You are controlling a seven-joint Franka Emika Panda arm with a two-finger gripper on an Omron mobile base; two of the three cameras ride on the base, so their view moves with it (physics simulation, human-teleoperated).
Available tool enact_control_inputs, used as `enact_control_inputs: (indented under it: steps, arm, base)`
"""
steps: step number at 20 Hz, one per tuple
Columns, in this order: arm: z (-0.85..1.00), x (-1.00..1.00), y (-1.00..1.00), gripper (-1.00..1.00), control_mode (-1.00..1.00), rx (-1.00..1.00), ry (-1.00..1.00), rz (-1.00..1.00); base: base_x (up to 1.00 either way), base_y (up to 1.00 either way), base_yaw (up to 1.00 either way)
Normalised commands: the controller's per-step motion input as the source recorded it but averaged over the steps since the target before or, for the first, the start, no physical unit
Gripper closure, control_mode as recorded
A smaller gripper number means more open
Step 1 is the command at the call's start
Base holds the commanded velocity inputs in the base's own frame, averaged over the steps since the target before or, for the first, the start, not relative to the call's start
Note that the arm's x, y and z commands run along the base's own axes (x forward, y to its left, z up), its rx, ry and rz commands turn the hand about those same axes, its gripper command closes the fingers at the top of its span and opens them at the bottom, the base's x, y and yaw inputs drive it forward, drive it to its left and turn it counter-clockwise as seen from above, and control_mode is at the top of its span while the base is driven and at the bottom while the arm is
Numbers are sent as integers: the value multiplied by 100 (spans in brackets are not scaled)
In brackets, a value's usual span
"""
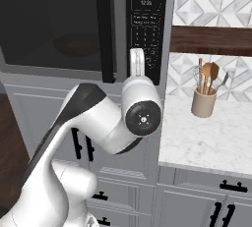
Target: Open the microwave, place the bowl with waffle inside the microwave, then close the microwave door and turn it on.
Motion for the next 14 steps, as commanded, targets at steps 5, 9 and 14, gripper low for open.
enact_control_inputs:
  steps: [5,9,14]
  arm:
    - [-16,33,-2,100,-100,0,0,0]
    - [-6,41,0,100,-100,0,0,0]
    - [0,42,0,100,-100,0,0,0]
  base:
    - [0,0,0]
    - [0,0,0]
    - [0,0,0]
